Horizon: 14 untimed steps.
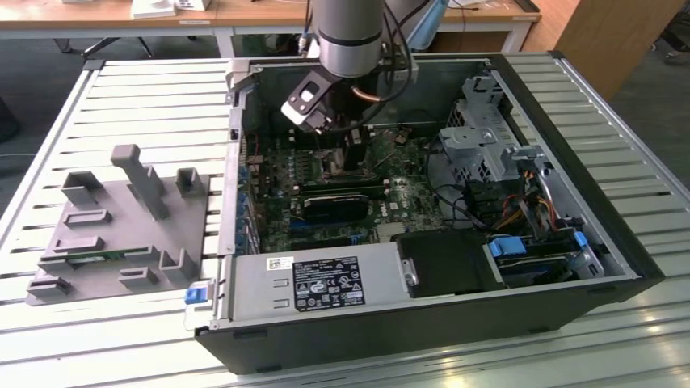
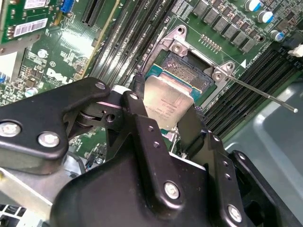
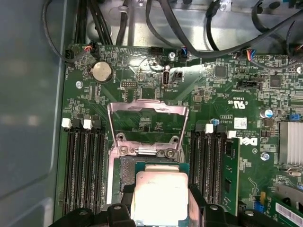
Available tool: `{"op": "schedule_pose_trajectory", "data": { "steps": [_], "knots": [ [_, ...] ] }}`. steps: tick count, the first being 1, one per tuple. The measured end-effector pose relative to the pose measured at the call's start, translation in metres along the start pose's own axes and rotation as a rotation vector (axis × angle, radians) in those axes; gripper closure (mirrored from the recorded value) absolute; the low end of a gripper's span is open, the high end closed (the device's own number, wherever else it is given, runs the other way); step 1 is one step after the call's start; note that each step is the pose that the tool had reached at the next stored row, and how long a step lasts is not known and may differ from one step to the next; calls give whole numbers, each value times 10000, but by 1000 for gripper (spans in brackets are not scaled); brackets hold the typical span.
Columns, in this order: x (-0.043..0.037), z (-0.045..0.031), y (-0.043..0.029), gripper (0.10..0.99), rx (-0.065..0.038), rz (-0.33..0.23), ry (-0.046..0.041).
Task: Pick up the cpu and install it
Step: 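Place the cpu into insertion slot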
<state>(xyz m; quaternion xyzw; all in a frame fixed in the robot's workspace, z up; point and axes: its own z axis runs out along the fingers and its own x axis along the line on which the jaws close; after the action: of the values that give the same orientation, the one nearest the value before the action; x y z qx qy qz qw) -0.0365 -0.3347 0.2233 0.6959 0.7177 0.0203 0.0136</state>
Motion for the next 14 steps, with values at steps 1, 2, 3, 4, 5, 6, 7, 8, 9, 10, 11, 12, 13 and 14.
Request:
{"op": "schedule_pose_trajectory", "data": {
  "steps": [1,2,3,4,5,6,7,8,9,10,11,12,13,14],
  "knots": [
    [3,6,-4,553,1,0,-1],
    [8,13,-7,553,1,0,-1],
    [13,20,-11,553,2,0,-2],
    [24,28,-14,553,2,8,-3],
    [41,44,-18,553,0,44,-2],
    [49,53,-19,553,-1,59,-1],
    [56,62,-20,553,-1,74,-2],
    [62,70,-22,553,-1,87,-3],
    [65,80,-24,553,0,95,-5],
    [65,92,-27,553,0,97,-5],
    [65,104,-31,553,0,97,-5],
    [65,116,-34,553,0,98,-5],
    [66,127,-36,553,0,97,-5],
    [67,138,-37,553,-1,98,-5]
  ]
}}
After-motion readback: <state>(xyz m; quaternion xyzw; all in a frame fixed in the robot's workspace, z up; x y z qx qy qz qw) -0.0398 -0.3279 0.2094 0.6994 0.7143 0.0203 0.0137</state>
